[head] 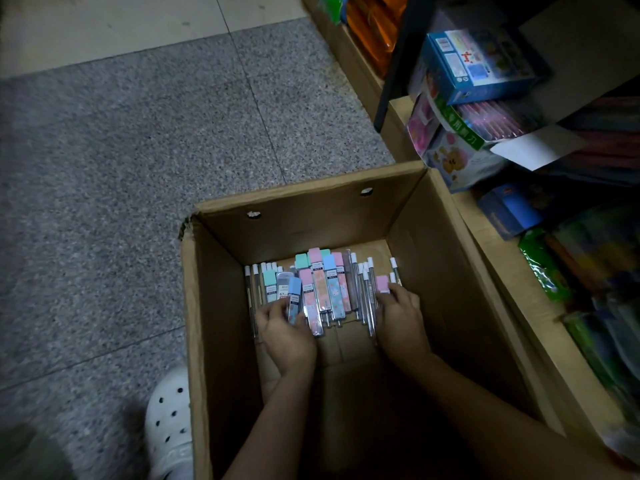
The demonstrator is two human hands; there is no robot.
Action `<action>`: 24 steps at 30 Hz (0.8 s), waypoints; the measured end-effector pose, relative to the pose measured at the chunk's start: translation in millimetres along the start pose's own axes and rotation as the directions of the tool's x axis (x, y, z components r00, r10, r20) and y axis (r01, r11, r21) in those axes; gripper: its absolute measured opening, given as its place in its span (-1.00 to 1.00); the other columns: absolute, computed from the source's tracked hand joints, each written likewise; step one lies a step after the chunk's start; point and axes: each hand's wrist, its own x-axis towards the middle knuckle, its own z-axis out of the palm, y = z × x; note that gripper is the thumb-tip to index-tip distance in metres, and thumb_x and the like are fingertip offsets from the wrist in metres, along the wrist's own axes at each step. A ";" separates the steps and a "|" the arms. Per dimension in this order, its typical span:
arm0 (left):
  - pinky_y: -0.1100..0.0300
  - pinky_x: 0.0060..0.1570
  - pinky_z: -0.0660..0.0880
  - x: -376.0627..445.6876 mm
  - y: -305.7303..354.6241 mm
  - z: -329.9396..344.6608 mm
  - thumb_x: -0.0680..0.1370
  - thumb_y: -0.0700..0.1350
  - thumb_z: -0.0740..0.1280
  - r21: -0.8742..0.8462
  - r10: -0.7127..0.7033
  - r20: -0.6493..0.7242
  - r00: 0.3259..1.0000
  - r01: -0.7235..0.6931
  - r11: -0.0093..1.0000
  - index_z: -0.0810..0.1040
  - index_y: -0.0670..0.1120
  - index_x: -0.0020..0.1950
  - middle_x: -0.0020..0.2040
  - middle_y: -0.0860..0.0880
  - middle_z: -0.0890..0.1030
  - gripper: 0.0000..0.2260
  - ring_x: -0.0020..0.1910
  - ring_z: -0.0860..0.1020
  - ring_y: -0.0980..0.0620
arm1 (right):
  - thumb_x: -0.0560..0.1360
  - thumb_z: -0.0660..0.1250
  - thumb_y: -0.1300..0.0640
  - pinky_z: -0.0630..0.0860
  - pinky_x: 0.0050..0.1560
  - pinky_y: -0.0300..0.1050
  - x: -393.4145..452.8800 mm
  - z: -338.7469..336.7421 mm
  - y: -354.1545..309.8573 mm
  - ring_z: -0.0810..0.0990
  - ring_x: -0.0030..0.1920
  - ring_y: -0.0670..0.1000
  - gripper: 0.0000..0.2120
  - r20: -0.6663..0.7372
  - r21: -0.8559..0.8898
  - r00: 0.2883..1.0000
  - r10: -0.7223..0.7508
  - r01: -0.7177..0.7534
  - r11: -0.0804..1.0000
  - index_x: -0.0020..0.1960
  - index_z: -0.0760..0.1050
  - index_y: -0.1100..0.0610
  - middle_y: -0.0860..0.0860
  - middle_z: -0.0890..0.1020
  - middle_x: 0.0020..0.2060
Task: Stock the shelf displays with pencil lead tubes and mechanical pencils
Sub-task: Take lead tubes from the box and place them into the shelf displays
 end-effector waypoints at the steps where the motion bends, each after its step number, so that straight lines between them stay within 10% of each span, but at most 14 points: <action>1: 0.01 0.24 0.49 -1.7 0.2 -0.2 0.53 -0.26 0.37 -0.006 0.002 -0.003 1.000 -0.002 1.000 0.52 -0.11 0.27 0.35 -0.06 0.37 -0.68 0.25 0.47 -0.09 | 0.54 0.29 0.20 0.30 0.36 -0.04 2.4 -1.5 -0.1 0.29 0.37 0.12 -0.55 -0.012 0.024 1.000 -0.004 0.005 1.000 0.42 0.37 0.11 0.10 0.38 0.41; 10: 0.09 0.25 0.46 -1.9 -0.9 -3.6 0.51 -0.28 0.40 -0.089 -0.058 -0.010 0.998 0.057 0.994 0.54 -0.15 0.22 0.33 -0.11 0.34 -0.71 0.21 0.47 -0.12 | 0.48 0.41 0.19 0.40 0.24 -0.06 16.3 -6.1 -12.7 0.38 0.28 0.14 -0.29 0.052 0.019 0.991 0.124 -0.125 0.992 0.52 0.13 0.12 0.19 0.36 0.31; 24: 0.12 0.09 0.48 -7.7 4.3 0.0 0.54 -0.21 0.37 -0.135 -0.034 -0.001 0.999 0.033 0.990 0.52 -0.12 0.23 0.22 -0.10 0.51 -0.74 0.15 0.53 -0.10 | 0.52 0.31 0.28 0.54 0.00 -0.06 -9.9 -39.8 -17.8 0.56 0.05 0.04 -0.74 -0.067 0.241 0.996 0.052 -0.034 0.970 0.15 0.39 0.06 0.04 0.60 0.01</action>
